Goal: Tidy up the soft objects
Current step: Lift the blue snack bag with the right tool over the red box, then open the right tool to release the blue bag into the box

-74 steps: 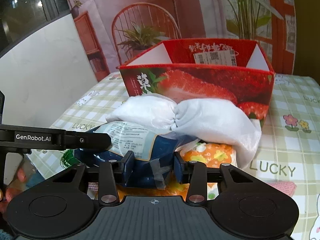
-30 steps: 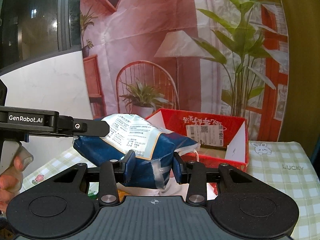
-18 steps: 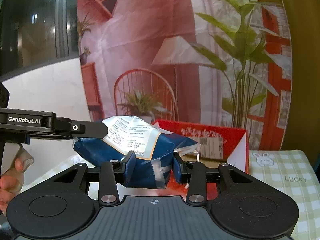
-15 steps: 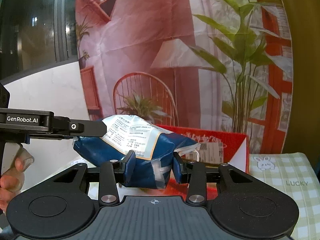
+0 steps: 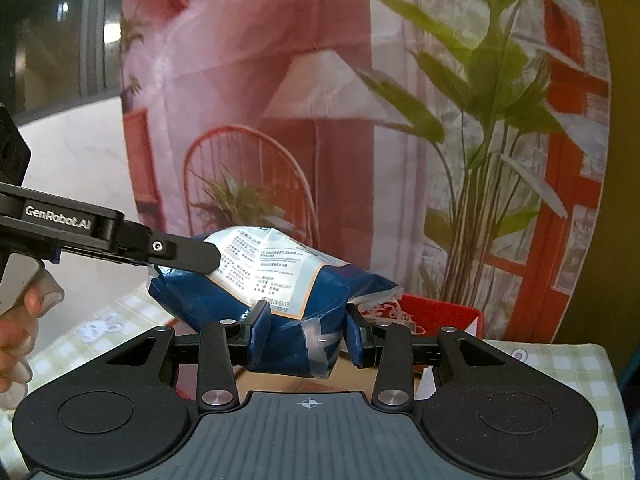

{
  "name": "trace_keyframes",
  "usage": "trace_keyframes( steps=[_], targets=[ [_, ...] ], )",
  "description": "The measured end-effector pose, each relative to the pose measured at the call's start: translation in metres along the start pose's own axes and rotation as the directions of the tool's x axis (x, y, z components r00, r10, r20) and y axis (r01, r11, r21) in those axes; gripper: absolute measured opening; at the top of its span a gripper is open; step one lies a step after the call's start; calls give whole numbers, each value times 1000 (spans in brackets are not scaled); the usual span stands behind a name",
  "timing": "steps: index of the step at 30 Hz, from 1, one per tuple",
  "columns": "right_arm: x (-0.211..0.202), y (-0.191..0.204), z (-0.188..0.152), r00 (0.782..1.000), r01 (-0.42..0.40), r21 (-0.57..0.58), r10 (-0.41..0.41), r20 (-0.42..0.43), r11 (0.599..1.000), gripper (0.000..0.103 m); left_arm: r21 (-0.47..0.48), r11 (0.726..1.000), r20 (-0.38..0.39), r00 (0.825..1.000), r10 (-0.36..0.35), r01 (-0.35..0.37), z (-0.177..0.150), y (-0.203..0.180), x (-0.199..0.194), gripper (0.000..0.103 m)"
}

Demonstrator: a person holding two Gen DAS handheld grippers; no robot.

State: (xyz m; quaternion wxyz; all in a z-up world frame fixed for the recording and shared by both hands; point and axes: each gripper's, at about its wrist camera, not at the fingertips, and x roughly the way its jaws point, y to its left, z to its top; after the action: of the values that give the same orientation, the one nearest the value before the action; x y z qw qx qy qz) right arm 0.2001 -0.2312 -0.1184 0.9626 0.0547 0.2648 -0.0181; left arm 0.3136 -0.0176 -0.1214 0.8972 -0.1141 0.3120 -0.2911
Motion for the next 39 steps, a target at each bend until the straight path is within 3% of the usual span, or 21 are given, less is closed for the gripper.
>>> trace_keyframes(
  steps=[8, 15, 23, 28, 30, 37, 39],
  targets=[
    [58, -10, -2, 993, 19, 11, -18, -114, 1000, 36, -116, 992, -99, 995, 28, -40, 9, 40, 48, 43],
    [90, -16, -9, 974, 2, 59, 12, -226, 998, 36, -42, 994, -176, 980, 96, -105, 4, 43, 68, 43],
    [106, -18, -14, 939, -46, 97, 76, -334, 994, 38, 47, 987, -211, 964, 159, -152, -2, 41, 69, 44],
    [108, -10, -19, 920, -39, 76, 66, -387, 996, 47, 110, 976, -213, 955, 207, -187, -3, 31, 62, 56],
    [104, -6, -20, 919, -31, 60, 52, -392, 998, 57, 126, 972, -206, 953, 222, -200, -2, 27, 57, 61],
    [71, 1, -12, 942, 7, 19, 0, -336, 1000, 62, 145, 963, -157, 956, 247, -225, -3, 9, 30, 69],
    [59, 4, -10, 951, 18, 6, -15, -310, 1000, 68, 148, 961, -143, 957, 254, -233, -5, 3, 19, 71]
  ],
)
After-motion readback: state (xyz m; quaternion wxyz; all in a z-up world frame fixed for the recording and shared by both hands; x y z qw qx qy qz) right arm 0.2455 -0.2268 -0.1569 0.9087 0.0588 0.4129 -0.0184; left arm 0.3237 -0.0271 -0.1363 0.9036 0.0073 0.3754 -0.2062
